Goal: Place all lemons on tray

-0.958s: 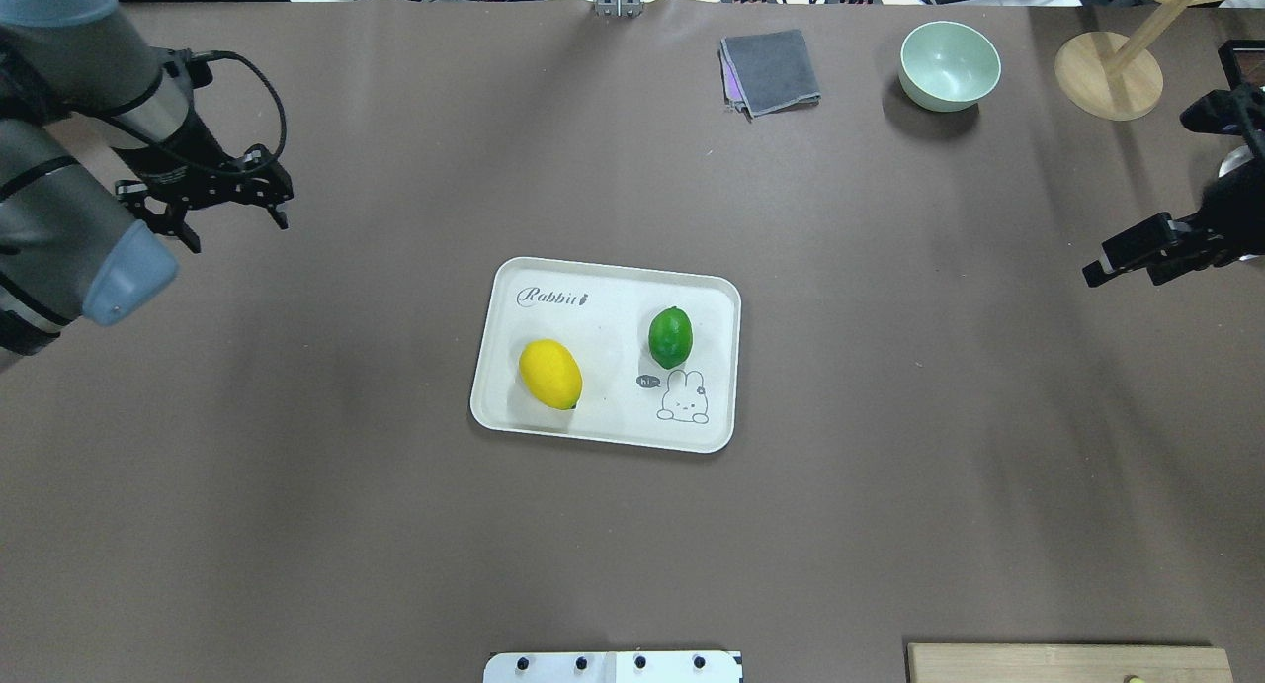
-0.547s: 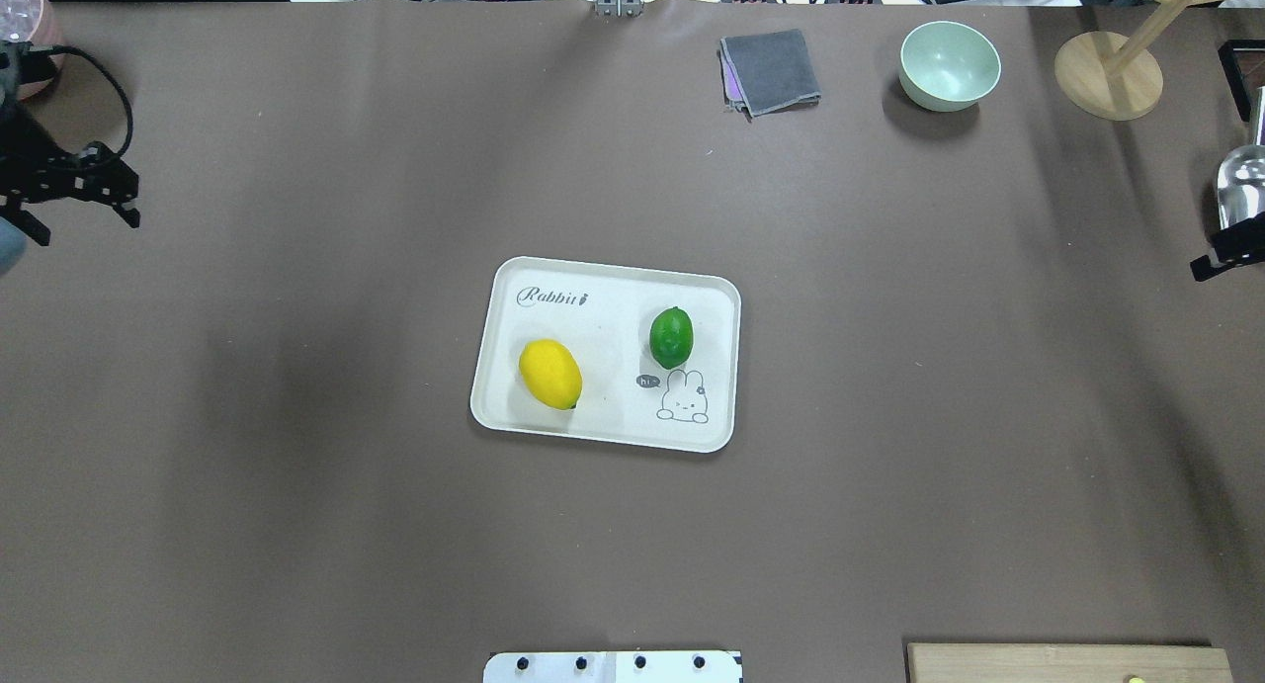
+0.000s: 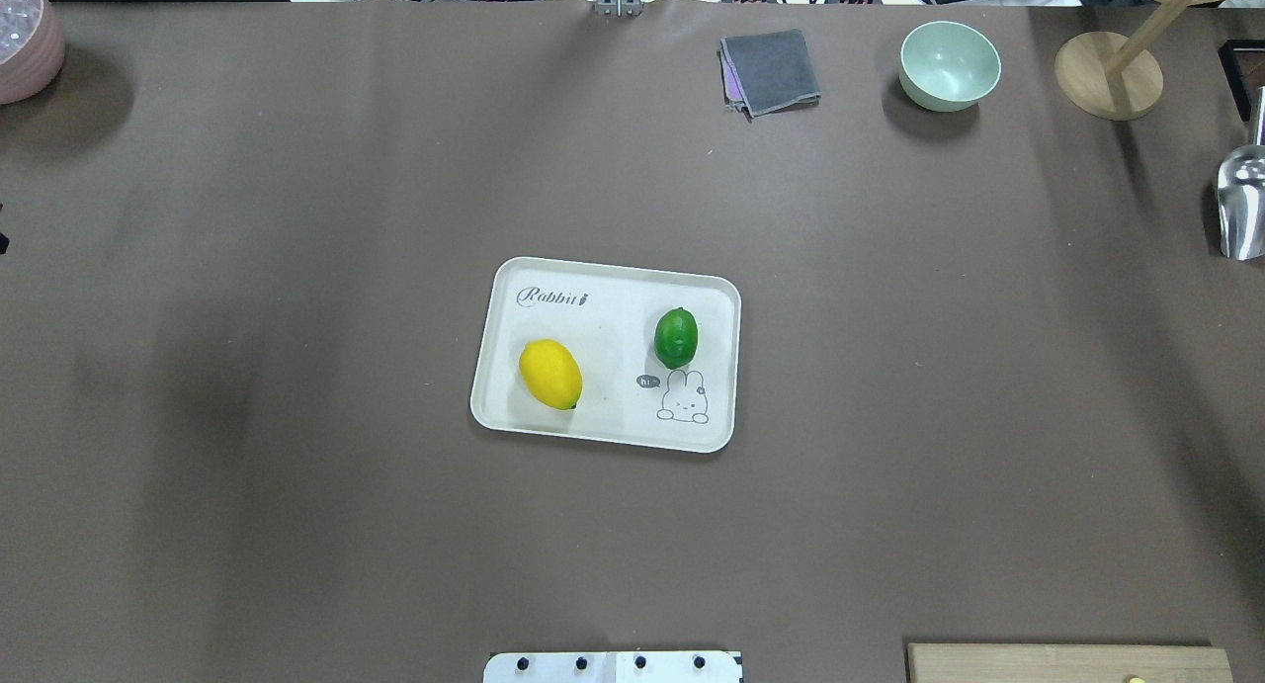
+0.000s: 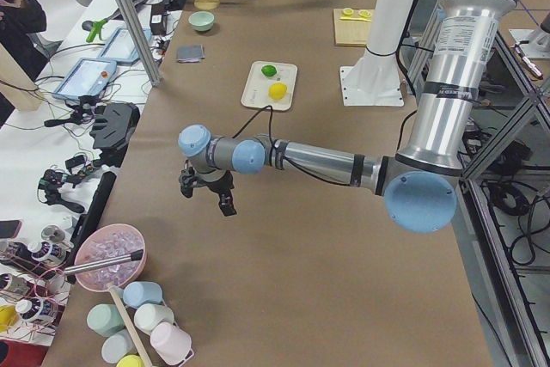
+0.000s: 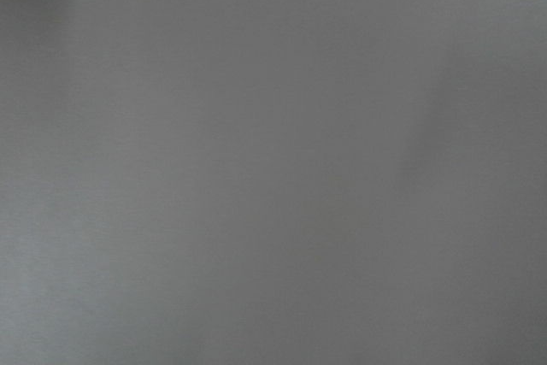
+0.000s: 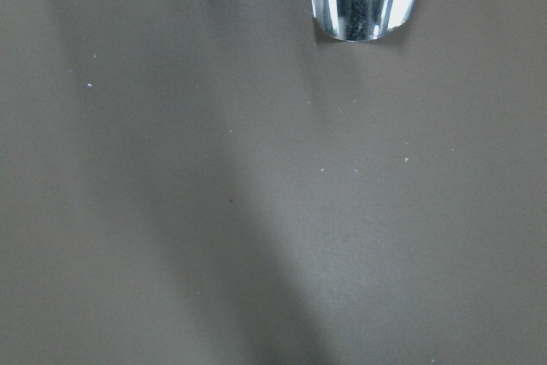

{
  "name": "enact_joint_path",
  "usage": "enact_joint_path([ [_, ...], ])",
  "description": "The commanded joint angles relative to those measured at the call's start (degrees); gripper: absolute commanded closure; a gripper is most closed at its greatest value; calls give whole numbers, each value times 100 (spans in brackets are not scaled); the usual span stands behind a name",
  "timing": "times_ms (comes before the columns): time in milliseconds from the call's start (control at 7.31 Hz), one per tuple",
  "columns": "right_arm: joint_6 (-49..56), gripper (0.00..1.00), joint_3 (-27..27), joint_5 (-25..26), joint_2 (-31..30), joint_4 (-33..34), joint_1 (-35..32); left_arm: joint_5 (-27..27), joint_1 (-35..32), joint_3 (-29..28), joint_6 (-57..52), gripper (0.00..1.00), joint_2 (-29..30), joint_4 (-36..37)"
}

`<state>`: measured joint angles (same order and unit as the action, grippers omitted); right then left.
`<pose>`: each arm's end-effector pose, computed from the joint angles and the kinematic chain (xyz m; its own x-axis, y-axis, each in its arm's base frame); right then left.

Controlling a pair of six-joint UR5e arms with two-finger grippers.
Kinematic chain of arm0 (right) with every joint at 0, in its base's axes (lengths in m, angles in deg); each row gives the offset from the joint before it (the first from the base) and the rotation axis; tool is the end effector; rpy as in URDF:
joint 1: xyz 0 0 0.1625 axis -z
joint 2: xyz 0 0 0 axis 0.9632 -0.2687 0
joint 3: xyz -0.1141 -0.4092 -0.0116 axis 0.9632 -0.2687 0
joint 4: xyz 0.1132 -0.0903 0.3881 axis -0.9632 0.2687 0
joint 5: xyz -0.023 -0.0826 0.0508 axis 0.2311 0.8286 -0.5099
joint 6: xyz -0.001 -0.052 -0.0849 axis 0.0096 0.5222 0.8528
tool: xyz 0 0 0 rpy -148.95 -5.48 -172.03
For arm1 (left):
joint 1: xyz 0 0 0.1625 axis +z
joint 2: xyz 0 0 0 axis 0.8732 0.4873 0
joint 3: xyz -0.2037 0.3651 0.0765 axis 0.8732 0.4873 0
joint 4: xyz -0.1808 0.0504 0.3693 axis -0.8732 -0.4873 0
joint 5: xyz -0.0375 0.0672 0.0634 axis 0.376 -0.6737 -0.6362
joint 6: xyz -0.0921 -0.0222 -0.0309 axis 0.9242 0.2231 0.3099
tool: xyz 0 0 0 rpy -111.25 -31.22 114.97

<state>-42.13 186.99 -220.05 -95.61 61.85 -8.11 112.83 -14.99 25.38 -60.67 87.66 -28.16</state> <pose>0.0002 -0.4589 0.5896 0.6762 0.2554 0.6910 -0.0968 0.9607 -0.2603 0.0759 -0.5496 0.6278 0.7087 -0.1713 -0.6844 0.0019 0.9706 -0.2409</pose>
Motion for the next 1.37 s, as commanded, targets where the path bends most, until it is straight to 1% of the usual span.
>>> enact_joint_path([
  [0,493,1,44,327,0,186,-105,15,-466,-103,-724,2,-642,-332],
  [137,576,1,36,328,0,186,-123,50,-634,-69,-762,2,-933,-587],
  [274,585,1,27,320,9,160,-123,59,-879,-112,-1076,2,-1293,-816],
  [411,733,1,1,302,0,125,-123,59,-1203,-147,-1305,2,-1470,-914],
  [547,874,1,0,293,0,116,-123,59,-1259,-165,-1438,2,-1472,-915],
  [684,884,1,18,293,0,107,-123,25,-1486,-165,-1761,2,-1472,-898],
  [821,875,1,-8,276,0,107,-123,-115,-1479,-78,-2043,2,-1472,-854],
  [958,919,1,-17,276,-26,20,-123,-134,-1540,80,-2098,2,-1472,-836],
  [1095,919,1,-17,267,-52,2,-123,-108,-1523,481,-2090,2,-1446,-436],
  [1232,919,1,0,267,-52,-7,-123,-90,-1540,886,-2098,2,-1402,230],
])
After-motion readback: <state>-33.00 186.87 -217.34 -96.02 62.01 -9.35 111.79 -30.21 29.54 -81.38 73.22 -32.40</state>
